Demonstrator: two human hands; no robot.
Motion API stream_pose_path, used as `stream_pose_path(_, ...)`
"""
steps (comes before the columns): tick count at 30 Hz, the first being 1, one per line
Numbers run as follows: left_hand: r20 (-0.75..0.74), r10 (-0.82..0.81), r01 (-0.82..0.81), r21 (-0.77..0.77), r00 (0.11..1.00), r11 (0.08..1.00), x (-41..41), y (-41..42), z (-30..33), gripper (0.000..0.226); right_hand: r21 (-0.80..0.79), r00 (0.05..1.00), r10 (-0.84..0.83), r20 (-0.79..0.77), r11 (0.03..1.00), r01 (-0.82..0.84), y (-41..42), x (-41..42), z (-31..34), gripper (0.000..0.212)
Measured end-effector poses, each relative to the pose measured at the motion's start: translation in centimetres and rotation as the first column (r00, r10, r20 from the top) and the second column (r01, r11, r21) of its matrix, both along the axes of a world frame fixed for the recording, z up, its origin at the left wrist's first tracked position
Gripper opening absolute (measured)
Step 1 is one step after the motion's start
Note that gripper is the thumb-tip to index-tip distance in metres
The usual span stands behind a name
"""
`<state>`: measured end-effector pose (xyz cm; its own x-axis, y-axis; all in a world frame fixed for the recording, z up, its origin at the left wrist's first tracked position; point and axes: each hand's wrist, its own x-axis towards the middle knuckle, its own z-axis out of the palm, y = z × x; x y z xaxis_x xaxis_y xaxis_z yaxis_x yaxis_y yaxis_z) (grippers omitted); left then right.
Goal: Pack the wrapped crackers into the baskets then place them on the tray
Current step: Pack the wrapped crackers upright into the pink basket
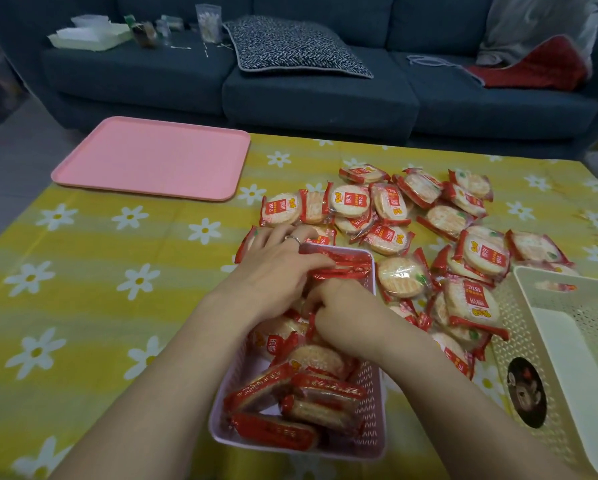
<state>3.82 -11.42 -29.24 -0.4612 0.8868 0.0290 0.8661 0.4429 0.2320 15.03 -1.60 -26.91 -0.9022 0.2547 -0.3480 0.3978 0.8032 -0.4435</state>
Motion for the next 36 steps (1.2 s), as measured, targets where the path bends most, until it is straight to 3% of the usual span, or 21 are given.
stream_pose_path(13, 0.073, 0.035, -0.028, -0.095, 0.997, 0.995, 0.6, 1.0, 1.0, 0.061, -0.063, 0.996, -0.085, 0.001, 0.994, 0.085, 1.3, 0.4, 0.1, 0.027)
stream_pose_path(20, 0.236, 0.115, -0.157, 0.170, 0.965, 0.973, -0.6, -0.6, 1.8, 0.046, -0.037, 0.994, -0.042, -0.103, 0.999, 0.039, 1.4, 1.0, 1.3, 0.026)
stream_pose_path(24, 0.223, 0.144, -0.198, 0.239, 0.964, 0.951, -1.2, -2.1, 1.9, 0.029, -0.116, 0.988, -0.027, -0.154, 0.993, 0.009, 2.2, 1.2, 1.9, 0.027)
stream_pose_path(28, 0.244, 0.154, -0.217, 0.254, 0.957, 0.943, -1.7, -3.0, 1.7, 0.034, -0.245, 0.961, -0.134, -0.240, 0.967, 0.074, 3.1, 1.2, 2.4, 0.026)
stream_pose_path(31, 0.316, 0.158, -0.250, 0.275, 0.936, 0.928, -1.9, -3.2, 1.8, 0.045, -0.396, 0.924, -0.255, -0.286, 0.909, 0.129, 3.7, 1.3, 2.8, 0.029)
stream_pose_path(36, 0.482, 0.109, -0.288, 0.315, 0.869, 0.904, -2.0, -3.0, 2.2, 0.022, -0.556, 0.886, -0.363, -0.288, 0.817, 0.153, 3.8, 1.3, 2.9, 0.022)
